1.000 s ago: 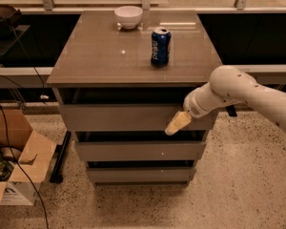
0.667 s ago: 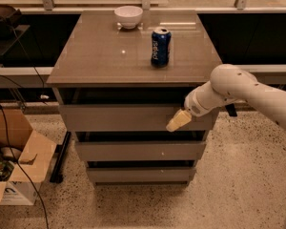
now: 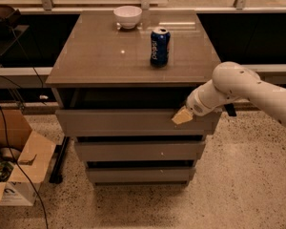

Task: Open top drawer

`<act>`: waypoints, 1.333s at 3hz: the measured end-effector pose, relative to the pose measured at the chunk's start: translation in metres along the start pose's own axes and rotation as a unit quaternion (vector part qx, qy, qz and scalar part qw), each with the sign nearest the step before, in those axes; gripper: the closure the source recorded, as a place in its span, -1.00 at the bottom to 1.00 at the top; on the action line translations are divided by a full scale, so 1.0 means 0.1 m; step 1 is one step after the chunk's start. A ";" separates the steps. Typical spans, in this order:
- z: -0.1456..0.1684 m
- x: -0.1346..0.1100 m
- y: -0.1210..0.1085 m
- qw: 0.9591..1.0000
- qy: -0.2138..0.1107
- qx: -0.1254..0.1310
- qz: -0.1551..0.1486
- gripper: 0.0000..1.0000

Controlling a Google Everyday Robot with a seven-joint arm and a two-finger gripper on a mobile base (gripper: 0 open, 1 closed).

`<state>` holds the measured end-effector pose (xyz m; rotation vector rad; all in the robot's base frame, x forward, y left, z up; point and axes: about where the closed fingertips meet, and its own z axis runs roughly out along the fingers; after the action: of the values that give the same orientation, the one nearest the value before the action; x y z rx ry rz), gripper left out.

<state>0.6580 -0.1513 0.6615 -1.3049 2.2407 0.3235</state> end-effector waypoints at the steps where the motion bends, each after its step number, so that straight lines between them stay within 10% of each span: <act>1: 0.00 0.00 0.00 1.000 0.000 0.000 0.000 0.08; 3: -0.01 -0.01 0.00 1.000 0.000 0.000 0.000 -0.85; 4: -0.04 0.11 0.19 0.999 0.028 -0.035 -0.013 -1.00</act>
Offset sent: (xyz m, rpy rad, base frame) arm 0.0000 0.0000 0.0000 0.0000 0.0000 0.0000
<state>0.6359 -0.1513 0.6580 -1.3945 2.2742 0.3622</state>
